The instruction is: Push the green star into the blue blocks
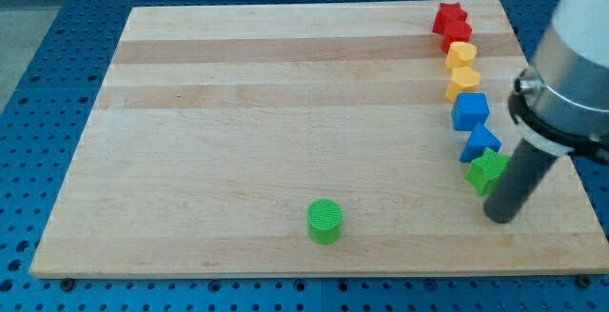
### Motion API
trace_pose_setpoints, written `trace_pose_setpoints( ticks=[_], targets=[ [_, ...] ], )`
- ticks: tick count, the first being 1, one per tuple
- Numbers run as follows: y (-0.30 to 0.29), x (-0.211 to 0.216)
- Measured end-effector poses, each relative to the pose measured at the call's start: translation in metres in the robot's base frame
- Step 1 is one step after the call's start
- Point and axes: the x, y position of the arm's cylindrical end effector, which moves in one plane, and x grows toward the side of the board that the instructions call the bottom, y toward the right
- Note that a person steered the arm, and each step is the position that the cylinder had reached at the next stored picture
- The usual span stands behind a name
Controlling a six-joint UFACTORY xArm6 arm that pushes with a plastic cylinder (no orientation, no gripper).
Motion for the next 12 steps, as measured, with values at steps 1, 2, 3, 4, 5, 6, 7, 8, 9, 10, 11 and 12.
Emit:
trace_pose_setpoints(
  ticks=[1,2,3,4,5,6,7,8,9,10,11,12],
  targets=[
    [0.001,0.003],
    [0.001,0.003],
    [0.001,-0.009],
    [0.001,-0.032],
    [0.001,-0.051],
    [0.001,-0.067],
    [0.001,-0.082],
    [0.001,-0.097],
    [0.001,-0.113],
    [0.001,-0.126],
    [0.001,-0.141],
    [0.001,-0.154]
  ],
)
